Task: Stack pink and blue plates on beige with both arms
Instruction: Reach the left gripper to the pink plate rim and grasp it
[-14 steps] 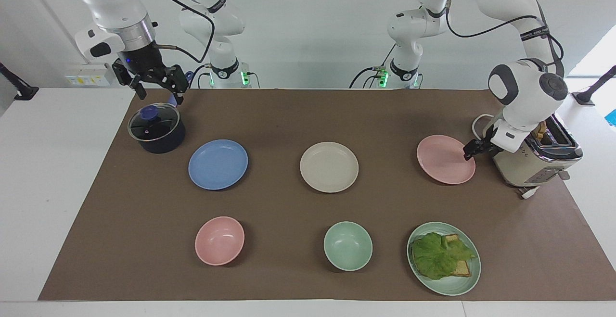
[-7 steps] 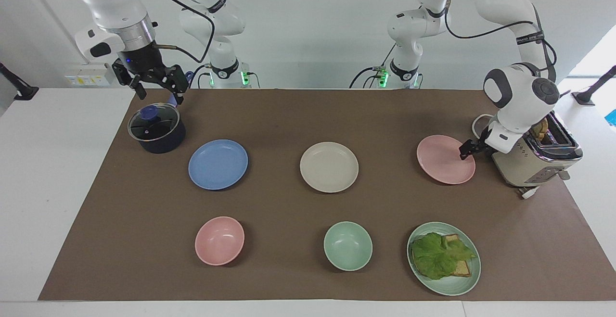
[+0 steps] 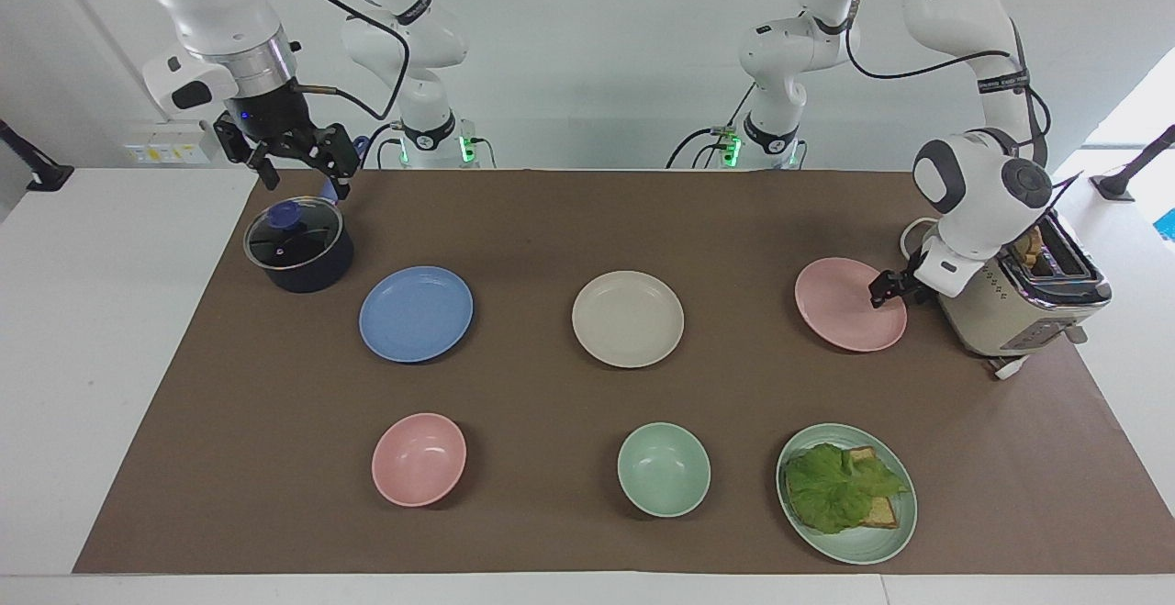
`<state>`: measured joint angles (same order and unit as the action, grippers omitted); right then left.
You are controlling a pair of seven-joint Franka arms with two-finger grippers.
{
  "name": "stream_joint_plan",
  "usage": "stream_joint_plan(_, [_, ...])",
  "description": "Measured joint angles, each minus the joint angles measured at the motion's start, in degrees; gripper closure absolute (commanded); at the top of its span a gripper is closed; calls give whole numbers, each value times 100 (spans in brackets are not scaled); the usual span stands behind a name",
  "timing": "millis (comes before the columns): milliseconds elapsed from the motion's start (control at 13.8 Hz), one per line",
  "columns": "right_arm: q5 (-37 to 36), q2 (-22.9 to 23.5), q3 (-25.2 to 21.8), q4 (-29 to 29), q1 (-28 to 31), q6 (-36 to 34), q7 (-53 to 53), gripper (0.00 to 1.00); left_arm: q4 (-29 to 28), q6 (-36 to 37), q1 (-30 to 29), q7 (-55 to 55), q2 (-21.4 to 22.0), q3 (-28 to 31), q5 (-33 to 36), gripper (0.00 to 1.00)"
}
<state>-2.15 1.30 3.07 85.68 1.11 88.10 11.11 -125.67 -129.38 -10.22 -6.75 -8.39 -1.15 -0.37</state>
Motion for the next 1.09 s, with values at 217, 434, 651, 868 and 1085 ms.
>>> stream_joint_plan(217, [0, 0, 0, 0, 0, 0, 0, 0, -1, -13, 0, -7, -11, 0, 0, 100])
stream_joint_plan(434, [0, 0, 0, 0, 0, 0, 0, 0, 0, -18, 0, -10, -12, 2, 1, 100])
stream_joint_plan(651, [0, 0, 0, 0, 0, 0, 0, 0, 56, 30, 2, -67, 26, -20, 1, 100])
stream_joint_plan(868, [0, 0, 0, 0, 0, 0, 0, 0, 596, 888, 88, -92, 24, -72, 2, 100])
stream_joint_plan(1085, [0, 0, 0, 0, 0, 0, 0, 0, 1065, 1524, 368, -76, 20, -113, 1, 100])
